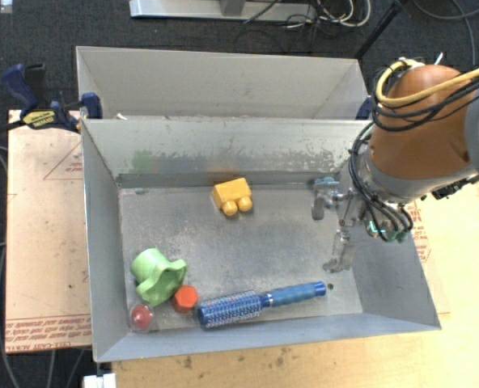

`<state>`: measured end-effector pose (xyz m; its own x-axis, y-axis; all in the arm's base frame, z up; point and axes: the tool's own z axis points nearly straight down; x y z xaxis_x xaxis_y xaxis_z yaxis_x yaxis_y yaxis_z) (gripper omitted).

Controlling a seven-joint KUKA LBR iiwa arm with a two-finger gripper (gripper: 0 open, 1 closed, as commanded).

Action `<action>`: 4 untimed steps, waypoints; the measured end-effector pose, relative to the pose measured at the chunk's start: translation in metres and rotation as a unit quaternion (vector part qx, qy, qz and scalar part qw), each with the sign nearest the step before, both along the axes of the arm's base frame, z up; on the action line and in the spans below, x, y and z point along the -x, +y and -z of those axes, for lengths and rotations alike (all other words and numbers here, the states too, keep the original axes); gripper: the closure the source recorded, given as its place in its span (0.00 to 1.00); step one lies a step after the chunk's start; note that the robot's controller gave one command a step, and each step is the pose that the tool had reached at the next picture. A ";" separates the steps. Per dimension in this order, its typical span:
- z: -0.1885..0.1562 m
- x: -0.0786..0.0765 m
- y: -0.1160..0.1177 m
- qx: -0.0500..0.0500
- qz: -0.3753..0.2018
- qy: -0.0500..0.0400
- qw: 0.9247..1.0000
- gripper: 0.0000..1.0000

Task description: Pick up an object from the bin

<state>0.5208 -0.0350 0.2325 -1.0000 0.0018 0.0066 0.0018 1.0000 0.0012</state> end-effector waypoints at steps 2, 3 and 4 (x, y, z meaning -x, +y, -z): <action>0.162 0.024 0.008 0.000 -0.194 -0.007 0.981 0.00; 0.163 0.026 0.008 0.000 -0.194 -0.004 0.981 1.00; 0.057 0.010 0.039 0.000 -0.181 -0.008 0.983 1.00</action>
Offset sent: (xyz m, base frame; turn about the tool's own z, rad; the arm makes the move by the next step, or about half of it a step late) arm -0.0369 -0.0013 -0.1031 -0.0759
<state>0.5107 0.0039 0.1751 -0.9352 -0.3540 -0.0094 -0.3540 0.9352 -0.0015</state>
